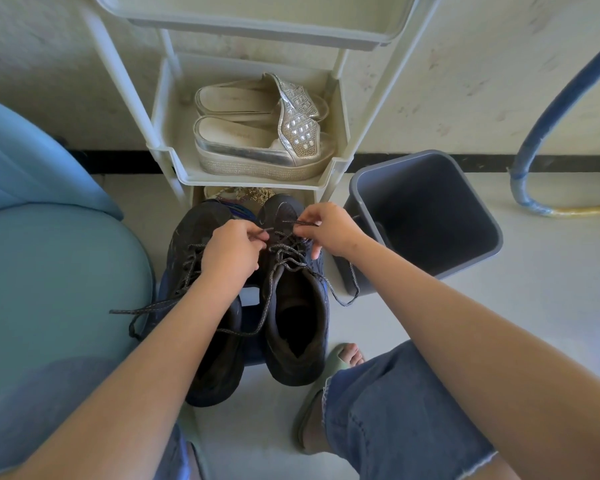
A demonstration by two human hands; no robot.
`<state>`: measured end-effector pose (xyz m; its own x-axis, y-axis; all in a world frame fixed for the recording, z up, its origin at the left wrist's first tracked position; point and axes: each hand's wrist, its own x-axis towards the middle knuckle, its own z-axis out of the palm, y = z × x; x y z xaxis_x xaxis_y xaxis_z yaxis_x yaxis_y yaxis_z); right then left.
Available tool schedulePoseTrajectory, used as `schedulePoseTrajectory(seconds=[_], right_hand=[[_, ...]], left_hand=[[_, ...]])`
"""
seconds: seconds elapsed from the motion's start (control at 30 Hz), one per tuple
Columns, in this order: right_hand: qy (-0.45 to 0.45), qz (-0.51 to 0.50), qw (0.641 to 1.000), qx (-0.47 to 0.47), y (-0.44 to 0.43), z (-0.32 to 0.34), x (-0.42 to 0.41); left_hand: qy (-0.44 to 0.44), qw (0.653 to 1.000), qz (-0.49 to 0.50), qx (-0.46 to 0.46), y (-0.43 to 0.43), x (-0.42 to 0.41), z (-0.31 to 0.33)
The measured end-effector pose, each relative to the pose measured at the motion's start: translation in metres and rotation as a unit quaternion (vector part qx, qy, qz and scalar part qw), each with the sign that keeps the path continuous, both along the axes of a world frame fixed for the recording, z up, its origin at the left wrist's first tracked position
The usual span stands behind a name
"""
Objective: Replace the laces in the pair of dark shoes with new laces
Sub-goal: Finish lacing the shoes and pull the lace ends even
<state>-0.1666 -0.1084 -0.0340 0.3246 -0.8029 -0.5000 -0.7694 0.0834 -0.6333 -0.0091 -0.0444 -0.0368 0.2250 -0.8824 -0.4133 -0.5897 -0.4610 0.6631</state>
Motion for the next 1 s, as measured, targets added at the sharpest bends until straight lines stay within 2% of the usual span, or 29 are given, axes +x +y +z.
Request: schedulePoseTrajectory(seconds=[0.17,0.27,0.37,0.5,0.77,1.0], right_hand=[[-0.008,-0.014,1.0,0.01,-0.001,-0.001,-0.002],[0.003,-0.016,1.0,0.01,-0.003,0.0,-0.004],[0.007,-0.01,1.0,0.021,-0.003,-0.001,-0.007],[0.001,-0.004,1.0,0.009,-0.004,0.001,-0.006],[0.078,0.107,0.99,-0.051,-0.008,0.008,-0.001],[0.014,0.071,0.997,-0.025,-0.004,0.004,-0.004]], left_hand=[[-0.029,0.998,0.007,-0.058,-0.007,-0.003,-0.004],[-0.036,0.996,-0.028,-0.075,-0.013,-0.007,-0.007],[-0.05,0.994,-0.074,-0.057,-0.019,-0.009,-0.011],[-0.037,0.996,-0.073,-0.02,-0.028,-0.002,-0.015],[-0.031,0.997,-0.073,-0.022,-0.029,-0.002,-0.025],[0.018,0.999,-0.048,-0.017,-0.03,0.003,-0.026]])
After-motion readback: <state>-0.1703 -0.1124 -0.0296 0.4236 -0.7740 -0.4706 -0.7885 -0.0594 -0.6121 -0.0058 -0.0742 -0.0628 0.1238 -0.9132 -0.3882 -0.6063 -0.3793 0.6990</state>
